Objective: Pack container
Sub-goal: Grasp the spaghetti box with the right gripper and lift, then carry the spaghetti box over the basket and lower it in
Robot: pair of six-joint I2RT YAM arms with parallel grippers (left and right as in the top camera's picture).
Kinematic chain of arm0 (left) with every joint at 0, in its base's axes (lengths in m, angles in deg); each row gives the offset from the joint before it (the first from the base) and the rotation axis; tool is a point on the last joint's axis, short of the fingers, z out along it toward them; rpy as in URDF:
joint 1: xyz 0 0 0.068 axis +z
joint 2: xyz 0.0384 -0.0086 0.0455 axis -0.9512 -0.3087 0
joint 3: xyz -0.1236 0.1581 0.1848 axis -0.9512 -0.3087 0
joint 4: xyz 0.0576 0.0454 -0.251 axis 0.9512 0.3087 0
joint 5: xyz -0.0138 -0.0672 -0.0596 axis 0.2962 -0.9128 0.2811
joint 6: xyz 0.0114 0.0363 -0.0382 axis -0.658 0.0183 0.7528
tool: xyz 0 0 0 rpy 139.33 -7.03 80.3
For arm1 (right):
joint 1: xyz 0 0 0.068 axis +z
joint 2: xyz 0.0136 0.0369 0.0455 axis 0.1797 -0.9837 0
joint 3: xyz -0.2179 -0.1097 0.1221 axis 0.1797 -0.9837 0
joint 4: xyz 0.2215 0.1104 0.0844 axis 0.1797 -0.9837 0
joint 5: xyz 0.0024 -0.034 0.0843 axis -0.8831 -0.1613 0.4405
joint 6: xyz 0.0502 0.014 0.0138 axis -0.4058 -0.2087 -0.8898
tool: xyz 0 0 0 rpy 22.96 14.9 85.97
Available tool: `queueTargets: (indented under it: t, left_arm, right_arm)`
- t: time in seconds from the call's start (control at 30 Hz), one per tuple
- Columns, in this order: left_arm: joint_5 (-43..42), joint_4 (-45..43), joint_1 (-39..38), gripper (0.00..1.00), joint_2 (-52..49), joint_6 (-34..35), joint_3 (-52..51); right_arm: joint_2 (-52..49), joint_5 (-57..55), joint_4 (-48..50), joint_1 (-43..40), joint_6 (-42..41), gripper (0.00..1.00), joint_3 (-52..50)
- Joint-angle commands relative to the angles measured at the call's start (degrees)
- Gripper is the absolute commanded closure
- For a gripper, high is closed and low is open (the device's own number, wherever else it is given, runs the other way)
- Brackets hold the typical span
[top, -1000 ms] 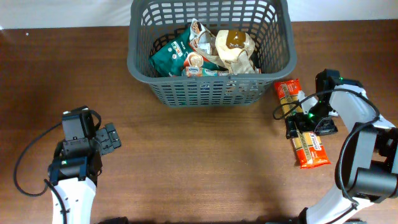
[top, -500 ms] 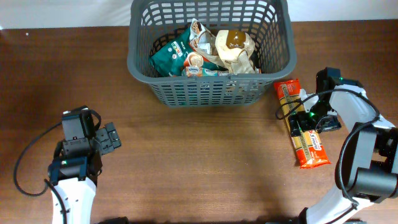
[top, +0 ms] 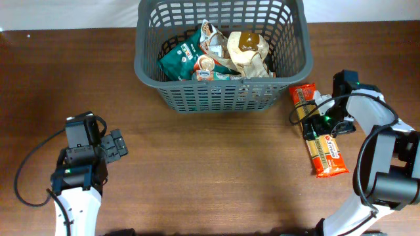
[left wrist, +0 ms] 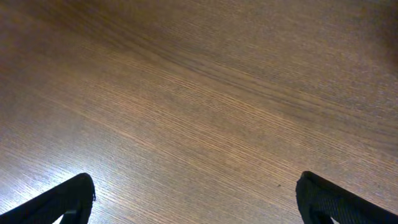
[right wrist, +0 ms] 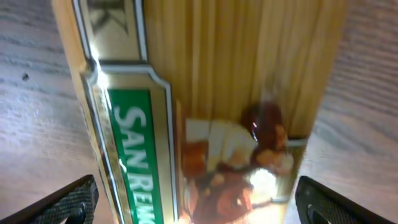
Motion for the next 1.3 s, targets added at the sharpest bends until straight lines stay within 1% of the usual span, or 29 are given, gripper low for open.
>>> queueTargets:
  t: [0.0,0.27,0.3,0.33,0.37,0.4,0.43,0.47,0.53,0.67,0.93,1.07,1.27]
  left_arm:
    - [-0.6,-0.2,0.4,0.01,-0.1,0.5,-0.3]
    - [-0.6,-0.3,0.4,0.01,-0.1,0.5,-0.3]
    - [-0.6,-0.5,0.4,0.01,-0.1,0.5,-0.3]
    - [-0.7,-0.6,0.4,0.01,-0.1,0.5,-0.3]
    - [-0.7,-0.8,0.4,0.01,-0.1,0.5,-0.3]
    - [-0.7,-0.9,0.4,0.01,-0.1,0.5,-0.3]
    - [-0.7,-0.9,0.4,0.01,-0.1,0.5,-0.3]
    - [-0.7,-1.0,0.4,0.01,-0.1,0.5,-0.3]
    - [-0.7,-0.9,0.4,0.01,-0.1,0.5,-0.3]
    - [-0.7,-1.0,0.4,0.01,-0.1,0.5,-0.3]
    - [-0.7,-1.0,0.4,0.01,-0.1,0.5,-0.3]
    - [-0.7,-1.0,0.4,0.01,-0.1,0.5,-0.3]
    - [-0.7,-1.0,0.4,0.01,-0.1,0.5,-0.3]
  right_arm:
    - [-1.6,2.7,1.1,-0.1,0.5,0.01,-2.4]
    - [-3.1,3.9,3.0,-0.1,0.3,0.01,-5.8]
    - [-3.1,4.0,3.0,-0.1,0.3,0.05,-5.8]
    - [-3.1,4.0,3.0,-0.1,0.3,0.18,-5.8]
    - [-3.1,4.0,3.0,-0.1,0.3,0.44,-5.8]
    - [-3.1,4.0,3.0,-0.1,0.3,0.64,-5.8]
    - [-3.1,4.0,2.9,-0.1,0.3,0.81,-5.8]
    - [-3.1,4.0,2.9,-0.1,0.3,0.95,-5.8]
    - [-3.1,4.0,2.8,-0.1,-0.5,0.97,-5.8]
    - [-3.1,4.0,2.8,-0.1,-3.9,0.97,-5.8]
    - [-2.9,3.9,3.8,-0.8,-15.8,0.97,-4.4]
    - [-2.9,4.0,3.0,-3.3,-22.0,0.96,-0.2]
    - [-2.1,4.7,-1.3,-7.3,-28.3,0.96,9.9]
